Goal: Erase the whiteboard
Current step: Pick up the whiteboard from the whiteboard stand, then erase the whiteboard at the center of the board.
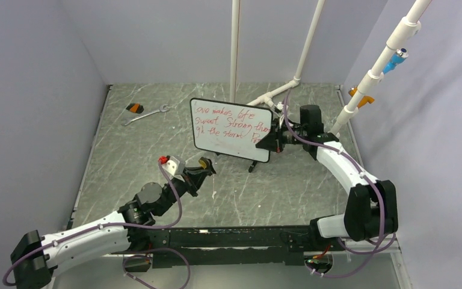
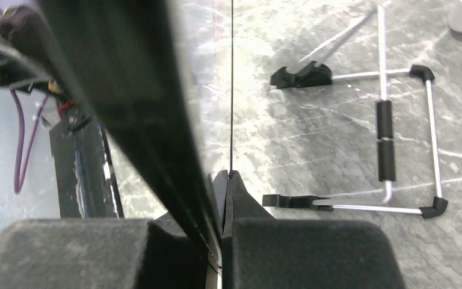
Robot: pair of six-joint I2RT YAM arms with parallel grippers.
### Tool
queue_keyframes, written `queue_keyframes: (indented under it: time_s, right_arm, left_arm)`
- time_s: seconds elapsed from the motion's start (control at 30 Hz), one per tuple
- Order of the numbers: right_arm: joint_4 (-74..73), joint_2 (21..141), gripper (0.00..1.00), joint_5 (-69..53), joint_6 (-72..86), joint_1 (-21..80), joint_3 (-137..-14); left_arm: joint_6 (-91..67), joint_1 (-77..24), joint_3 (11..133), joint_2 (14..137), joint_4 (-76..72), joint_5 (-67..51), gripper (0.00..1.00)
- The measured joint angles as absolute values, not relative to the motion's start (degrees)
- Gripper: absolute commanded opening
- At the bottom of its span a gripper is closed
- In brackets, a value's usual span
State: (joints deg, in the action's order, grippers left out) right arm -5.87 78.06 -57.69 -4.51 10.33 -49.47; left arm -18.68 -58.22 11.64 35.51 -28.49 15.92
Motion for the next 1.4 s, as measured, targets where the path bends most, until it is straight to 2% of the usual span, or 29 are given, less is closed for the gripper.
queue_keyframes:
  time_s: [0.2,0.37,0.5,0.8,1.4]
  right_arm:
    - [-27.16,73.28,0.00,-56.38,-18.76,13.23,-57.08]
    - [-38.19,68.07,0.00,-53.41,-25.76,13.21,-54.26]
    - [-44.12,66.72,0.00,-51.72,-28.36,13.23,-51.96]
    - [-44.88,67.09,0.00,-51.90,-28.42,13.87,-51.86]
    - [-43.24,69.06,0.00,-52.82,-26.02,15.14,-51.86]
  left_arm:
    - [-17.37,-55.02,17.56,30.72,-16.71,16.19,0.00]
    - [-17.45,-49.28,19.53,26.74,-7.86,15.42,0.00]
    - [-17.80,-44.10,19.90,28.58,-2.02,13.58,0.00]
    - [-19.22,-39.72,22.55,43.33,0.38,7.09,0.00]
    - [-23.46,-35.66,27.42,53.39,-5.76,8.91,0.00]
